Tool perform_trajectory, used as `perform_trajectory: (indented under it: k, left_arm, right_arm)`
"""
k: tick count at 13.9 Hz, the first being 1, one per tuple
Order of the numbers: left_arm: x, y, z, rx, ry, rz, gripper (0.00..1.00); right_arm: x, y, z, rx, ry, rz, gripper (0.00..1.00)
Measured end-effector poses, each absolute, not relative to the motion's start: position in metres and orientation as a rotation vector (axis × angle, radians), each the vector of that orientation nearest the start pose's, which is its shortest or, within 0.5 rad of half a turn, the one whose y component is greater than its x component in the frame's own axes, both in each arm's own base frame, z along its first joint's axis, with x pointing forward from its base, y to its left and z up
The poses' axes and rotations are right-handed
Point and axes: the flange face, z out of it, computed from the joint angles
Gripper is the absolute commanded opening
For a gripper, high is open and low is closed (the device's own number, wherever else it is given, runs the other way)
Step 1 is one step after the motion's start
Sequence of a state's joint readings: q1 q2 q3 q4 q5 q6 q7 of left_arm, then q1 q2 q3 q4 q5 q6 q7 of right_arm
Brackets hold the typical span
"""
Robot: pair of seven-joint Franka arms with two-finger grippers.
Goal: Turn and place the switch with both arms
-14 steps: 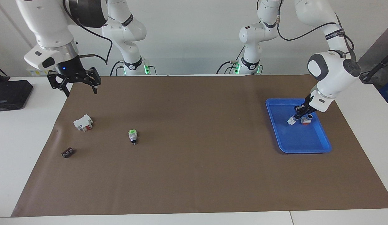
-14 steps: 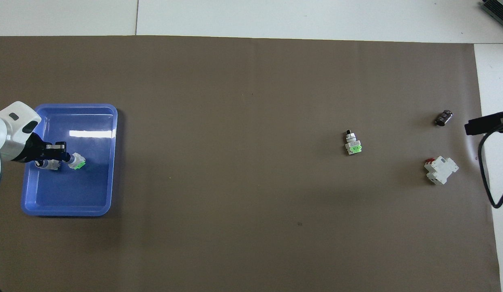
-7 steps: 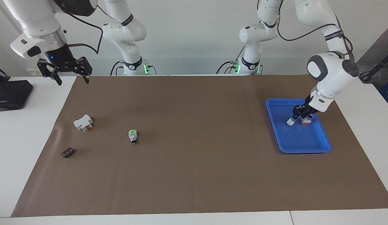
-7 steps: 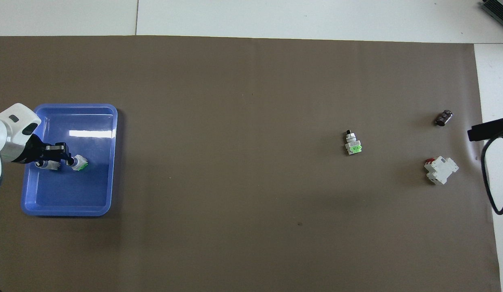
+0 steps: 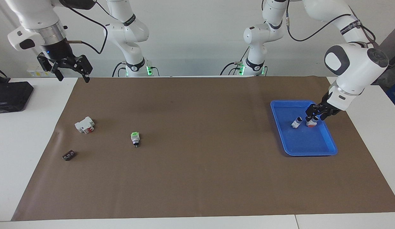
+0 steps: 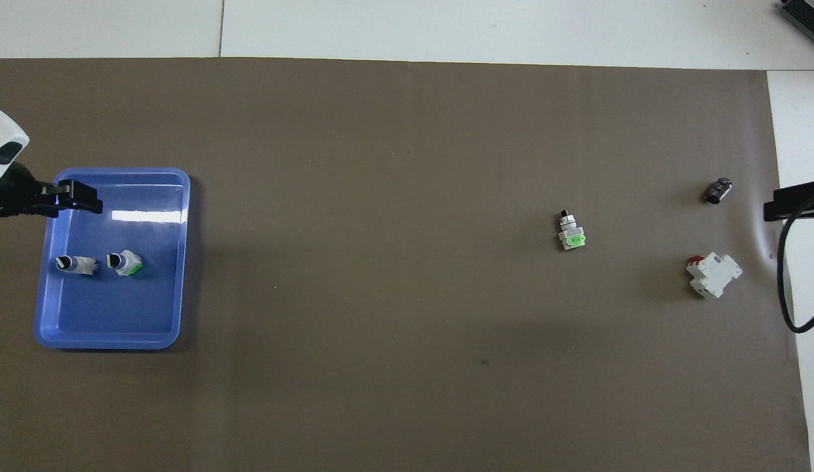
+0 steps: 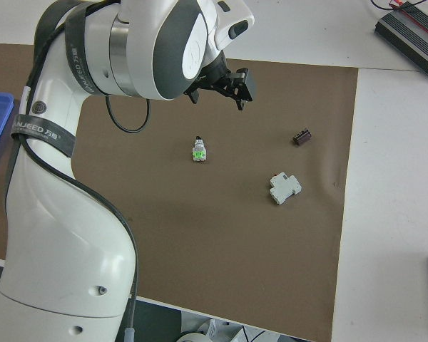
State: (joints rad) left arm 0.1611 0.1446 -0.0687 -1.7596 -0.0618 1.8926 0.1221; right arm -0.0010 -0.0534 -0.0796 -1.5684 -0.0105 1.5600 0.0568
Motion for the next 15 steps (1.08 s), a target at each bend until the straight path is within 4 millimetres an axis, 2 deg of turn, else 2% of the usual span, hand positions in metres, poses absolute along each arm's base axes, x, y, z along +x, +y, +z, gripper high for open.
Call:
perform_trajectory:
  k: [2, 5, 7, 9, 11, 13, 15]
  left_arm:
    - [0.605, 0.034, 0.509, -3.215, 0.074, 0.059, 0.77]
    - [0.600, 0.022, 0.552, -3.204, 0.122, 0.126, 0.79]
    - [0.593, 0.018, 0.573, -3.158, 0.149, 0.167, 0.87]
    - [0.583, 0.015, 0.599, -3.136, 0.161, 0.135, 0.99]
    - [0.568, 0.011, 0.624, -3.131, 0.166, 0.094, 1.00]
    - [0.558, 0.008, 0.639, -3.128, 0.172, 0.073, 1.00]
    - [0.554, 0.007, 0.644, -3.127, 0.174, 0.065, 1.00]
  right_arm:
    - [0.536, -0.048, 0.652, -3.122, 0.270, -0.065, 1.00]
    - [0.536, -0.048, 0.651, -3.118, 0.275, -0.062, 1.00]
    - [0.536, -0.048, 0.651, -3.118, 0.275, -0.062, 1.00]
    - [0.536, -0.048, 0.651, -3.119, 0.269, -0.062, 1.00]
    - [0.536, -0.044, 0.651, -3.121, 0.246, -0.062, 1.00]
    - [0.537, -0.042, 0.651, -3.120, 0.238, -0.061, 1.00]
    - [0.537, -0.045, 0.651, -3.119, 0.244, -0.060, 1.00]
